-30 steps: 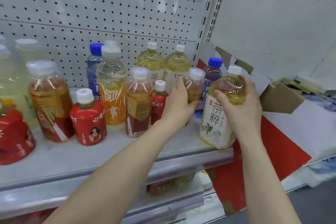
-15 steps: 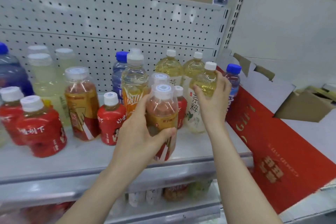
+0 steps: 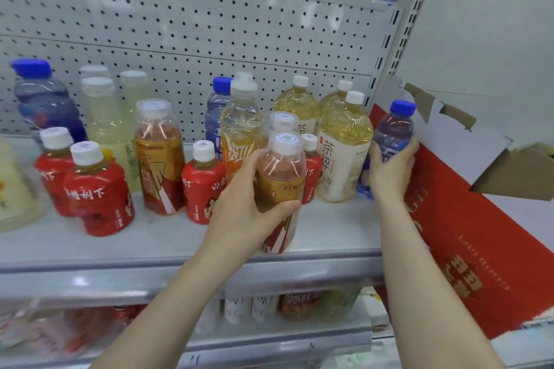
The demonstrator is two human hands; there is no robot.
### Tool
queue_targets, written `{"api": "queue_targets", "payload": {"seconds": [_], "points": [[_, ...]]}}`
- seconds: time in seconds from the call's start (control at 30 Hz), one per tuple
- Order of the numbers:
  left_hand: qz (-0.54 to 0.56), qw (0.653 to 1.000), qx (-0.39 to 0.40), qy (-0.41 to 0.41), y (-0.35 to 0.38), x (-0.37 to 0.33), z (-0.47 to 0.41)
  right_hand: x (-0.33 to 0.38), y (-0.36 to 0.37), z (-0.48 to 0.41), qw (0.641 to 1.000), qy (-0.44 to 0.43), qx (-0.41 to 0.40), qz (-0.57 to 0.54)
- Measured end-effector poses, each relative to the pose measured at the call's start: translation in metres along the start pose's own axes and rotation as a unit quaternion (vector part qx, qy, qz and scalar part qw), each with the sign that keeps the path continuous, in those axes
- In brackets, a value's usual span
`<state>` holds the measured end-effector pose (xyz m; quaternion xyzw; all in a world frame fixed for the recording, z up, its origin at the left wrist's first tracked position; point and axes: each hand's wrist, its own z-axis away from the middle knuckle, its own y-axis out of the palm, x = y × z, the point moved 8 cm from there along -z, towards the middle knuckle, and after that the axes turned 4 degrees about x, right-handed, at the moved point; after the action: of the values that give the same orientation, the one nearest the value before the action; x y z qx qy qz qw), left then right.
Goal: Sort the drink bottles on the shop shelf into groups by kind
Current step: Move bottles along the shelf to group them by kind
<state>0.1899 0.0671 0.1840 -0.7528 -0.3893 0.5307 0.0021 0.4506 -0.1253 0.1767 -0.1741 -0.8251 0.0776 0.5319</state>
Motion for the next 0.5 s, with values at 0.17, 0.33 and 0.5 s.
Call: {"api": "queue_targets", "payload": {"seconds": [0.17, 0.33, 0.5], "points": [[0.057, 0.998, -0.014, 0.010, -0.001, 0.004, 0.004, 0.009, -0.027, 0.024, 0.999, -0.015, -0.026, 0.014], [0.168, 0.983, -0.067, -0.010, -0.024, 0.016, 0.012, 0.047, -0.052, 0.060, 0.995, -0.093, -0.035, 0.019], [0.268, 0.956, -0.110, -0.039, -0.066, 0.029, 0.034, 0.086, -0.034, 0.106, 0.986, -0.120, 0.065, -0.092]]}}
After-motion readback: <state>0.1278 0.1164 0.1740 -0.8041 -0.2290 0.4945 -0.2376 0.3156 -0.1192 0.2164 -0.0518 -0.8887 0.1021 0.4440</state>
